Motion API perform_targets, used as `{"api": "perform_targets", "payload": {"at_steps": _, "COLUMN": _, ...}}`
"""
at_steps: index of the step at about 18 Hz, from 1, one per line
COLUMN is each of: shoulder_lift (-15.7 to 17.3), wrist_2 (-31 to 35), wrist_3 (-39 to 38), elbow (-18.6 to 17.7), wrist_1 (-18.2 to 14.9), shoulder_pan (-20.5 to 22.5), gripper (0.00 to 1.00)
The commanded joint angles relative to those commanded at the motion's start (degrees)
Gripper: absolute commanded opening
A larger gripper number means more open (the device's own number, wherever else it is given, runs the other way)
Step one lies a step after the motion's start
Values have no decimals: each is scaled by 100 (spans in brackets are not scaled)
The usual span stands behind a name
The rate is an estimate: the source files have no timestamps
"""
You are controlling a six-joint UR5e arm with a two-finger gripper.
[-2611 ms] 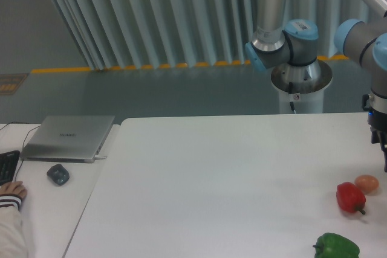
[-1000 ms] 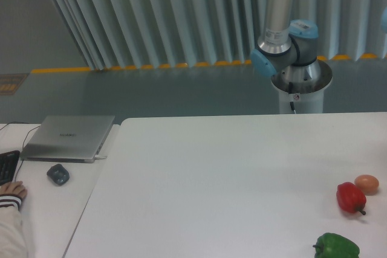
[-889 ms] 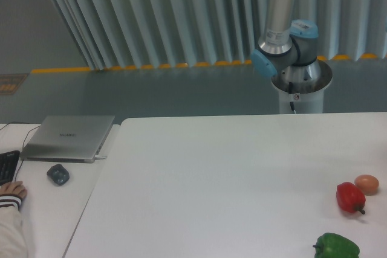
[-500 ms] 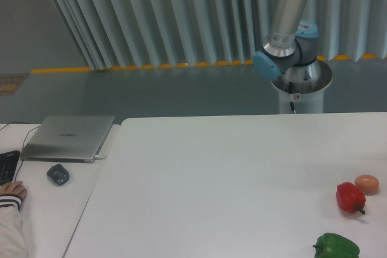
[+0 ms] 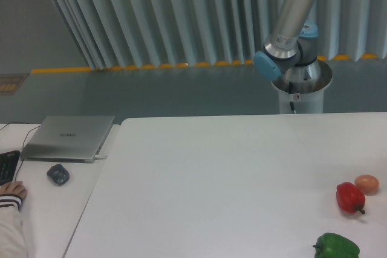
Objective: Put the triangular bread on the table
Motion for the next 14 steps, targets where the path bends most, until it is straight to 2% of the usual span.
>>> {"api": "perform_targets", "payload": {"at_steps": 4, "shoulder_lift": -123, "wrist_2": -9, "wrist_3": 18, "elbow": 0, "wrist_1": 70, "shoulder_pan": 35, "gripper": 95}}
{"api": "perform_targets", "payload": {"at_steps": 6, "shoulder_lift": -184, "wrist_2": -9, "wrist_3": 0, "elbow": 0, "wrist_1": 114, "shoulder_pan": 27, "gripper": 90}}
{"api": "perform_targets", "payload": {"at_steps": 7, "shoulder_lift": -193, "wrist_2": 0, "wrist_3": -9, "elbow": 0, "wrist_1": 141, "shoulder_pan": 27, "gripper": 79}}
{"api": "perform_targets", "payload": {"at_steps": 9, "shoulder_lift": -193, "wrist_2": 0, "wrist_3": -9, "elbow": 0, "wrist_1": 167, "shoulder_pan": 27, "gripper": 48}}
{"api": "perform_targets", "payload": {"at_steps": 10, "shoulder_lift": -176, "wrist_2": 0, "wrist_3": -9, "elbow": 0, "wrist_1": 167, "shoulder_pan": 27, "gripper": 26}}
{"api": "perform_targets", "payload": {"at_steps": 11, "shoulder_lift": -167, "wrist_2": 0, "wrist_3": -9, "elbow": 0, "wrist_1": 167, "shoulder_pan": 27, "gripper": 10}}
{"api": "perform_targets", "payload": {"at_steps": 12, "shoulder_lift": -150, "wrist_2": 0, "wrist_3": -9, "elbow": 0, "wrist_1": 167, "shoulder_pan": 18, "gripper": 0}}
{"api": "perform_targets", "payload": {"at_steps": 14, "shoulder_lift": -106, "wrist_2": 26, "wrist_3": 0, "elbow": 18, "wrist_1": 167, "shoulder_pan": 9, "gripper": 0}}
